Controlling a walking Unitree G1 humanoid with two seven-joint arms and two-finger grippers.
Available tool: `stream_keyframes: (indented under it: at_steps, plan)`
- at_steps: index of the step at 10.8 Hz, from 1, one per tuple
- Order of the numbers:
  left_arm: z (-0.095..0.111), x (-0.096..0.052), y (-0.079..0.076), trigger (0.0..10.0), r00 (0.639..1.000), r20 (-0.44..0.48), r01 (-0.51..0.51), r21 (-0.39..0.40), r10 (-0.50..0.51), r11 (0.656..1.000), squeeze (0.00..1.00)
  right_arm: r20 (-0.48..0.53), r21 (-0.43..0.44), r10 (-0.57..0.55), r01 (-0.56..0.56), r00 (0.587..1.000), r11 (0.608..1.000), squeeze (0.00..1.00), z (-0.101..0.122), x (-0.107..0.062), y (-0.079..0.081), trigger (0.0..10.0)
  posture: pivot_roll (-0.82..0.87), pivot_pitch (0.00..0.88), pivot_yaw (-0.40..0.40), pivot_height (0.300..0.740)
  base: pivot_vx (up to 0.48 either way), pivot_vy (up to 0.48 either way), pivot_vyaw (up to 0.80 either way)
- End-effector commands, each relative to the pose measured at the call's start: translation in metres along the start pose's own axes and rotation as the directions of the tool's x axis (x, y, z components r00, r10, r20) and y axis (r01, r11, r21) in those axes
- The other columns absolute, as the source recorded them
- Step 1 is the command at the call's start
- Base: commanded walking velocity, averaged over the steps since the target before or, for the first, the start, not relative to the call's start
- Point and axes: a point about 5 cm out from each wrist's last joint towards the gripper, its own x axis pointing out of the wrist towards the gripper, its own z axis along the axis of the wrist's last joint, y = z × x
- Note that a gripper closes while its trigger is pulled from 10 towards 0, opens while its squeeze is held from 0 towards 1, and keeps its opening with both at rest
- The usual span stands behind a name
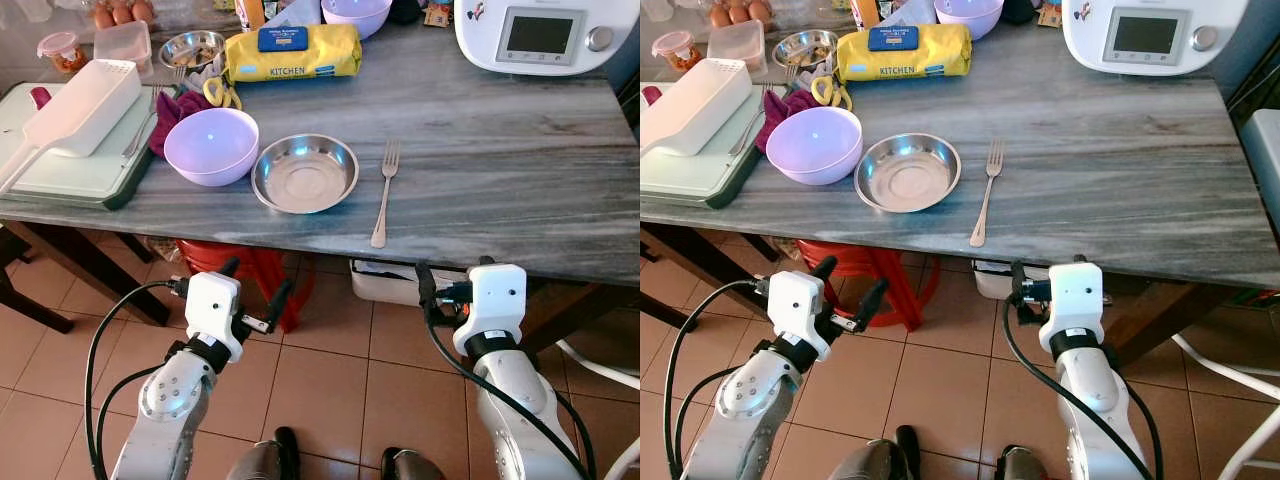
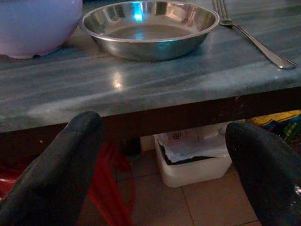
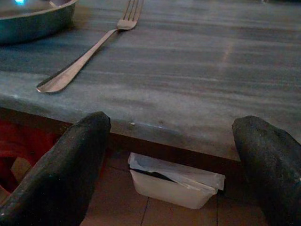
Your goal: Setting the table
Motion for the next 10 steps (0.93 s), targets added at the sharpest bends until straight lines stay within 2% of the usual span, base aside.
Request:
stream_keyframes:
  at_steps: [1, 3, 5, 7, 10]
  plan:
    - [-0.0066, -0.0037, 0.0025, 10.0, 0.999, -0.034, -0.039, 0.005, 0.039, 0.999, 0.0, -0.008, 0.01, 0.014, -0.014, 1.0, 1.0, 0.0, 0.0015, -0.0007, 0.0009, 10.0, -0.1, 0.2, 0.094, 0.74, 0.0, 0.0, 0.0]
    - [-0.0073, -0.0007, 0.0033, 10.0, 0.998, -0.038, -0.055, 0.013, 0.055, 0.998, 0.0, -0.015, 0.013, 0.013, -0.013, 1.0, 1.0, 0.0, 0.001, 0.0041, 0.0006, 10.0, -0.09, 0.189, 0.091, 0.74, 0.0, 0.0, -0.79]
    - [-0.0058, 0.0022, 0.0044, 10.0, 0.997, -0.03, -0.07, 0.014, 0.07, 0.997, 0.0, -0.015, 0.03, 0.017, -0.017, 1.0, 0.999, 0.0, 0.0013, 0.0053, 0.0022, 10.0, -0.09, 0.193, 0.092, 0.74, 0.0, 0.0, 0.0]
    - [-0.0071, 0.0024, 0.0021, 10.0, 0.996, -0.037, -0.077, 0.012, 0.077, 0.997, 0.0, -0.036, 0.093, 0.048, -0.045, 0.998, 0.995, 0.0, -0.0007, 0.0047, 0.0079, 10.0, -0.09, 0.196, 0.093, 0.74, 0.0, 0.0, 0.0]
    - [-0.0065, 0.0063, 0.0043, 10.0, 0.993, -0.043, -0.109, 0.042, 0.111, 0.993, 0.0, -0.071, 0.108, 0.045, -0.037, 0.996, 0.993, 0.0, -0.0048, 0.0063, 0.0103, 10.0, -0.09, 0.197, 0.097, 0.74, 0.0, 0.0, 0.0]
